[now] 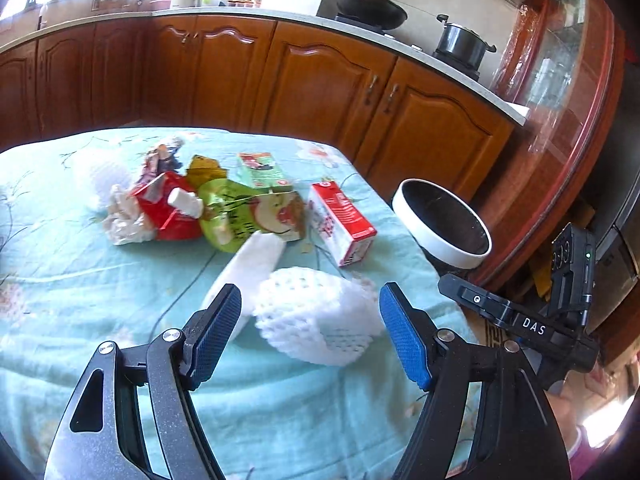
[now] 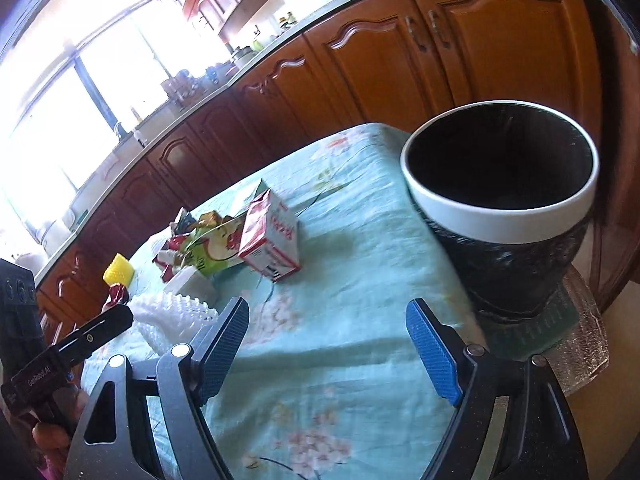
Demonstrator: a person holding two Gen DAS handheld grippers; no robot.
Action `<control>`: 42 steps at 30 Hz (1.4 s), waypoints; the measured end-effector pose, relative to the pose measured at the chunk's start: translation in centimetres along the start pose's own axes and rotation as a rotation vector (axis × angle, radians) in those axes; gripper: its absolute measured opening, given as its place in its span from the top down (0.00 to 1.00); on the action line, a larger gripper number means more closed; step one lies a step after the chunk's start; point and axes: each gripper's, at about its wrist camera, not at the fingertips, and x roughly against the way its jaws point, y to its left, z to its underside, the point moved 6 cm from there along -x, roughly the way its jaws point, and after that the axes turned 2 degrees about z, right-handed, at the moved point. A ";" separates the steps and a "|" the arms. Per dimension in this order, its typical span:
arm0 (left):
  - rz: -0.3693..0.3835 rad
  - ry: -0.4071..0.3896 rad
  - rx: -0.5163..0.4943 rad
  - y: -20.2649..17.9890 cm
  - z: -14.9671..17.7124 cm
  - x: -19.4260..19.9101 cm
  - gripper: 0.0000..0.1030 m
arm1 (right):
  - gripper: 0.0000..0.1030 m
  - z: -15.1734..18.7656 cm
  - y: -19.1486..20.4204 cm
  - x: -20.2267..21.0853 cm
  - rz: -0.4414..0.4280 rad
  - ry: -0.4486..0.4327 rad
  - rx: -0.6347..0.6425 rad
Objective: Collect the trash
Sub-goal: 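Grasp the white foam net with the left gripper while the right gripper grasps the red milk carton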
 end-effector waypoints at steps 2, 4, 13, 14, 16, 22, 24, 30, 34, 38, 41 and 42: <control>-0.012 0.001 -0.005 0.7 0.3 0.3 0.28 | 0.20 0.3 0.9 -0.4 -0.009 0.010 0.018; -0.025 0.008 -0.010 1.5 0.8 0.6 0.26 | 0.20 0.5 1.7 -0.8 -0.011 0.017 0.037; 0.006 0.050 0.050 2.8 2.0 0.4 0.26 | 0.20 -0.6 3.3 -2.8 -0.015 0.029 0.086; 0.013 0.052 0.054 2.6 2.0 0.2 0.26 | 0.21 -0.9 3.4 -3.0 -0.014 0.028 0.094; 0.032 0.056 0.050 1.9 2.0 -0.2 0.26 | 0.24 -1.5 3.7 -3.5 -0.011 0.028 0.114; 0.020 0.108 0.012 0.7 2.3 -2.9 0.64 | 0.39 -2.8 4.8 -6.3 -0.014 0.069 0.168; 0.024 0.134 0.027 1.0 2.4 -3.8 0.79 | 0.40 -3.1 5.3 -7.4 -0.017 0.089 0.192; 0.035 0.146 0.052 1.7 2.5 -4.3 0.91 | 0.63 -3.0 6.0 -8.8 0.005 0.092 0.247; 0.049 0.128 0.032 0.8 2.0 -4.2 0.92 | 0.63 -2.9 5.1 -7.1 0.007 0.059 0.223; 0.066 0.122 0.006 -0.6 1.2 -4.6 0.92 | 0.64 -3.3 3.1 -4.8 0.019 0.025 0.175; 0.068 0.130 -0.011 -1.8 0.7 -5.3 0.92 | 0.64 -3.7 1.3 -2.8 0.034 -0.007 0.141; 0.070 0.133 -0.016 -2.1 0.6 -5.6 0.92 | 0.64 -3.9 0.7 -2.1 0.040 -0.018 0.130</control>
